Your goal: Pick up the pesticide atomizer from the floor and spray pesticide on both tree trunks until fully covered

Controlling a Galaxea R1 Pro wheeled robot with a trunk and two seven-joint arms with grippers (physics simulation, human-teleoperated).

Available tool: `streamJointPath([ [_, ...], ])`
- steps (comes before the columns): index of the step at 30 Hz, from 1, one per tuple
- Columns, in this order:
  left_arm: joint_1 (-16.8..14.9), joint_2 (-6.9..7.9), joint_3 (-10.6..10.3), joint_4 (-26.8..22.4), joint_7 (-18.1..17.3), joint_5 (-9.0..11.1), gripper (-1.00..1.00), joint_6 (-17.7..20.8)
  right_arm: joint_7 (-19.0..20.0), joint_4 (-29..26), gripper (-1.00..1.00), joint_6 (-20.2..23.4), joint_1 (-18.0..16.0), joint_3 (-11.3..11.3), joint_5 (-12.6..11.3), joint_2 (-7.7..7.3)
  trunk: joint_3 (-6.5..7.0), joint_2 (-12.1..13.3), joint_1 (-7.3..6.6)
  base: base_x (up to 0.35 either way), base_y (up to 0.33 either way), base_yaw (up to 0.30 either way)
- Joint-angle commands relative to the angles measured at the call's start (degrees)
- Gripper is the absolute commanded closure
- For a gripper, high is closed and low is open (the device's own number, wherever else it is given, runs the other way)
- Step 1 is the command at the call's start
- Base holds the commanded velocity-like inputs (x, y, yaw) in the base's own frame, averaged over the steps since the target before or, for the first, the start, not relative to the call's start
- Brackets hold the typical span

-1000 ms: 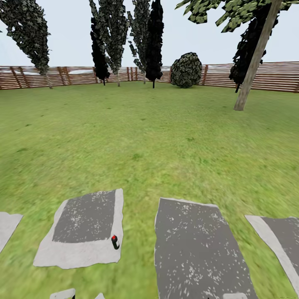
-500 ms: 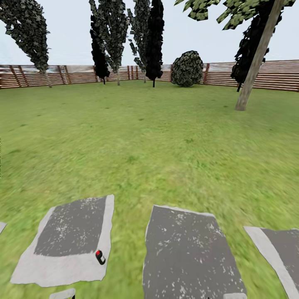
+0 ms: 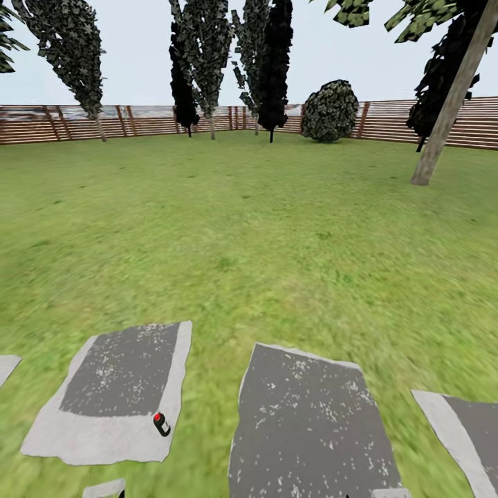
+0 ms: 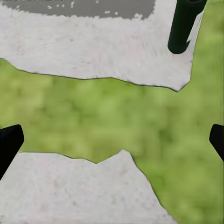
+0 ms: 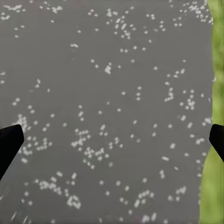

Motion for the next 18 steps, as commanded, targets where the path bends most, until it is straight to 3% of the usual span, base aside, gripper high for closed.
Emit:
streamJointPath([
  [1,-0.26,0.06,-0.21,-0.01,0.12,0.01,-1.00,0.15,-0.01,-0.09,-1.00,-0.17,-0.02,0.00,-0.01,-0.01,-0.05,-0.02,-0.01,0.001,-0.012,0.010],
  [5,-3.89,0.12,-0.52,-3.09,-0.43,-0.68,-1.00,1.96,-0.06,-2.53,-1.00,-0.17,-0.76,-0.07,-0.13,0.00,-0.05,-0.02,-0.01,0.000,-0.003,0.003],
  [7,-8.04,0.30,-0.64,-4.42,-1.66,-1.46,-1.00,5.88,-0.07,-5.42,-1.00,0.02,-3.37,-0.11,-0.14,0.00,-0.05,-0.02,-0.01,0.000,-0.001,0.000],
  [8,-12.56,0.36,-0.68,-4.98,-4.24,-2.07,-1.00,11.38,-0.08,-6.76,-1.00,0.30,-5.88,-0.11,-0.19,0.00,-0.05,-0.02,-0.01,0.000,0.000,0.000],
  [9,-13.61,0.38,-0.69,-5.07,-4.92,-2.17,-1.00,12.60,-0.10,-7.04,-1.00,0.40,-6.85,-0.12,-0.20,0.00,-0.05,-0.02,-0.01,0.000,0.000,0.000],
  [10,-17.09,0.32,-0.71,-5.32,-6.88,-2.36,-1.00,15.89,-0.14,-7.65,-1.00,1.31,-10.72,-0.12,-0.19,0.05,-0.05,-0.02,-0.01,0.000,0.000,0.000],
  [18,-20.55,0.50,-0.46,-5.70,-7.54,-2.55,-1.00,17.83,-0.09,-8.39,-1.00,8.49,-17.36,-0.47,-0.28,-0.53,-0.05,-0.02,-0.01,0.000,0.000,0.000],
])
